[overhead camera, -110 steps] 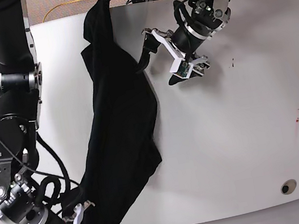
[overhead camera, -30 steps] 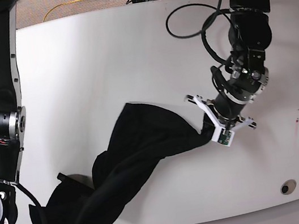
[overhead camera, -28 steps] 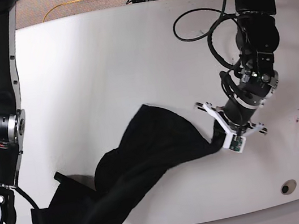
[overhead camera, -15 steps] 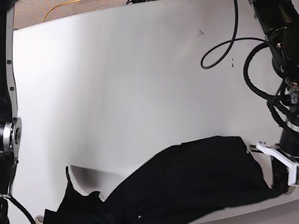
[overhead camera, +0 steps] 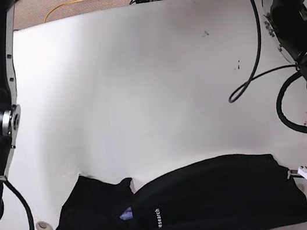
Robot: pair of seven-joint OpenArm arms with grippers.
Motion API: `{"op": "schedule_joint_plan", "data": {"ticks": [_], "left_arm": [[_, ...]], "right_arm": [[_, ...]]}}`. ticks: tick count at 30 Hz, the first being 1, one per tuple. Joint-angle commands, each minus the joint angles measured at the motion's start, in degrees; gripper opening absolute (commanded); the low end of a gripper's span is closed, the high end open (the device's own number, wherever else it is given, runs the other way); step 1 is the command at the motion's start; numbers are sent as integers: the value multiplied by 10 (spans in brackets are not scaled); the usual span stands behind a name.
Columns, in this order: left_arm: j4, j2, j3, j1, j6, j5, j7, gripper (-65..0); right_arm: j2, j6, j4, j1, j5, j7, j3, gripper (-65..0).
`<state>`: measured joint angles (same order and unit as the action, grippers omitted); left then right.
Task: Fold the T-shirt properly
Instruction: 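Pull the shirt taut between both grippers, lifting it off the table, then lay the held shirt flat, dragging it back toward the robot with both grippers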
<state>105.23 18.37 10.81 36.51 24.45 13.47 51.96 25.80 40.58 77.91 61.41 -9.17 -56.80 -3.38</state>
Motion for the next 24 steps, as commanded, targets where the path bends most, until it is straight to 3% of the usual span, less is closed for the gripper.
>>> {"op": "schedule_joint_plan", "data": {"ticks": [1, 8, 17, 24], "left_arm": [[9, 5, 13, -3, -3, 5, -13, -650], [45, 4, 15, -96, -2, 5, -13, -650], [61, 0, 15, -235, -2, 5, -14, -650], [82, 0, 15, -352, -2, 6, -15, -650]], "right_arm": [[7, -6, 9, -4, 7, 8, -26, -650], [5, -6, 35, -110, 1, 2, -82, -650], [5, -8, 100, -250, -77, -44, -117, -650], [4, -8, 154, -380, -145, -81, -198, -650]]}}
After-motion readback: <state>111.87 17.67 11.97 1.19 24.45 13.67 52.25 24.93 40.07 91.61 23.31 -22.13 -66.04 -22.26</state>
